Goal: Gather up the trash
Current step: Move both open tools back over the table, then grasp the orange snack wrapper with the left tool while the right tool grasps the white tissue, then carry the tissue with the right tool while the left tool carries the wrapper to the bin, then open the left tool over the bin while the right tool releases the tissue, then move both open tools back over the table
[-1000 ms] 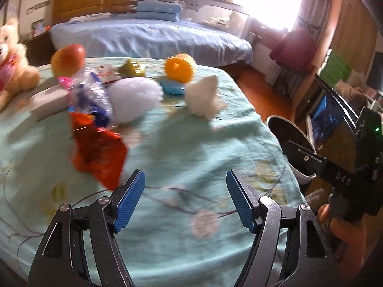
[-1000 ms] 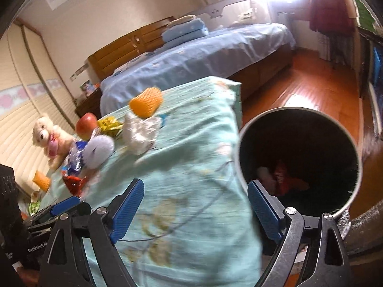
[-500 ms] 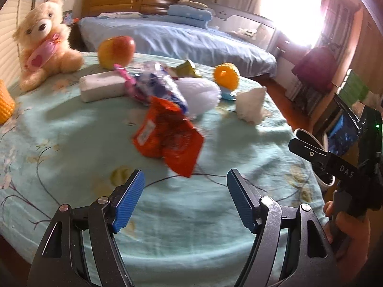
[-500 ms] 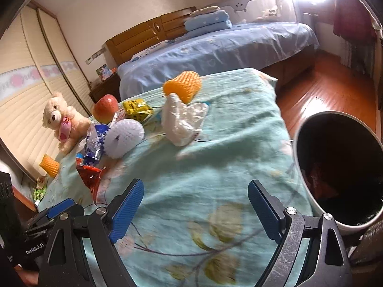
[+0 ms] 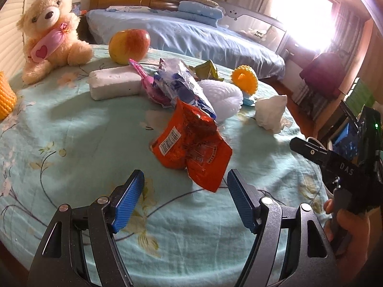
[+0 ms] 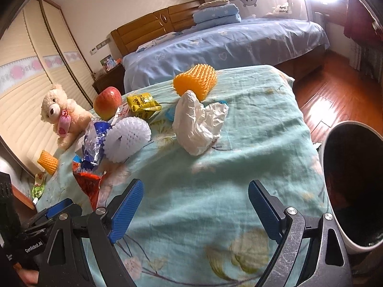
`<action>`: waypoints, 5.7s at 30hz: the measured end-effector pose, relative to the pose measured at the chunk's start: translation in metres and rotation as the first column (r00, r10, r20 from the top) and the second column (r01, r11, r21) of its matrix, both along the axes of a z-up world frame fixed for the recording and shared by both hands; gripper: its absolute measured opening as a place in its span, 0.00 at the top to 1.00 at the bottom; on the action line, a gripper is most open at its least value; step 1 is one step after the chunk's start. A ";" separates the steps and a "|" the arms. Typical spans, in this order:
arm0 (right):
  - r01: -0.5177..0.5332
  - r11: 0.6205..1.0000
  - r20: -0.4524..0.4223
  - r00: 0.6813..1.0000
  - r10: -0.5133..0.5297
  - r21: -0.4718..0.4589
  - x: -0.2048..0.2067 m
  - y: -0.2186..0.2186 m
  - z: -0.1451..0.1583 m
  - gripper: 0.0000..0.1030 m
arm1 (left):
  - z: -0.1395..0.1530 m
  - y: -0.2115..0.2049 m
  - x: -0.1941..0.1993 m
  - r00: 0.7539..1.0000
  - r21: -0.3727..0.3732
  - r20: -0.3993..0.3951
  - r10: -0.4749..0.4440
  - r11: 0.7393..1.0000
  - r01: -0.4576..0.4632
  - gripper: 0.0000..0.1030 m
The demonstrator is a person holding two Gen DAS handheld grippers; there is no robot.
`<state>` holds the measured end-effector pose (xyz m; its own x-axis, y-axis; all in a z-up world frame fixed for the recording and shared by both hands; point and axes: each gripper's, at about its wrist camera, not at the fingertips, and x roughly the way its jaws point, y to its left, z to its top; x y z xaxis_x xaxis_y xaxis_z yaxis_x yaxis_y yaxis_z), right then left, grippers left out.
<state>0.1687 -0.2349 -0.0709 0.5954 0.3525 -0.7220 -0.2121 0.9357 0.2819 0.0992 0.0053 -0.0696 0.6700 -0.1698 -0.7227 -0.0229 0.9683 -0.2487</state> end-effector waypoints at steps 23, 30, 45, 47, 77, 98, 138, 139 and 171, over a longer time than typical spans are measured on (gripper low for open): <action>0.004 1.000 -0.039 0.999 -0.004 -0.003 0.067 0.015 -0.017 0.56 | -0.014 -0.017 0.031 0.997 0.031 -0.031 -0.074 0.997 0.075 0.69; -0.005 0.999 -0.026 1.000 0.006 0.037 0.048 0.007 -0.012 0.61 | -0.007 -0.024 0.020 0.994 0.015 -0.004 -0.105 0.994 0.105 0.84; 0.058 0.994 0.005 0.998 -0.059 0.093 -0.014 -0.038 0.004 0.61 | 0.007 -0.079 0.008 0.970 -0.035 0.017 -0.243 0.969 0.244 0.86; 0.078 0.993 0.011 0.997 -0.079 0.092 -0.021 -0.047 0.006 0.61 | 0.009 -0.088 0.009 0.965 -0.041 0.018 -0.260 0.965 0.261 0.86; 0.331 0.943 0.047 0.942 -0.333 0.041 -0.064 -0.165 0.012 0.61 | 0.024 -0.217 0.035 0.875 -0.015 0.032 -0.484 0.875 0.484 0.86; 0.400 0.916 0.029 0.916 -0.400 0.011 -0.051 -0.207 0.004 0.58 | 0.016 -0.270 0.060 0.842 -0.034 -0.014 -0.539 0.842 0.539 0.86; 0.350 0.934 0.012 0.936 -0.352 0.067 -0.048 -0.172 0.004 0.25 | 0.010 -0.179 0.033 0.919 0.002 0.007 -0.394 0.919 0.394 0.54; 0.339 0.938 0.010 0.940 -0.341 0.069 -0.048 -0.166 0.004 0.25 | 0.010 -0.173 0.032 0.924 0.001 0.005 -0.382 0.924 0.382 0.54; -0.053 0.997 -0.008 0.999 0.053 0.048 -0.026 0.037 0.000 0.25 | -0.003 0.037 0.010 1.000 0.036 -0.002 -0.017 0.999 0.017 0.50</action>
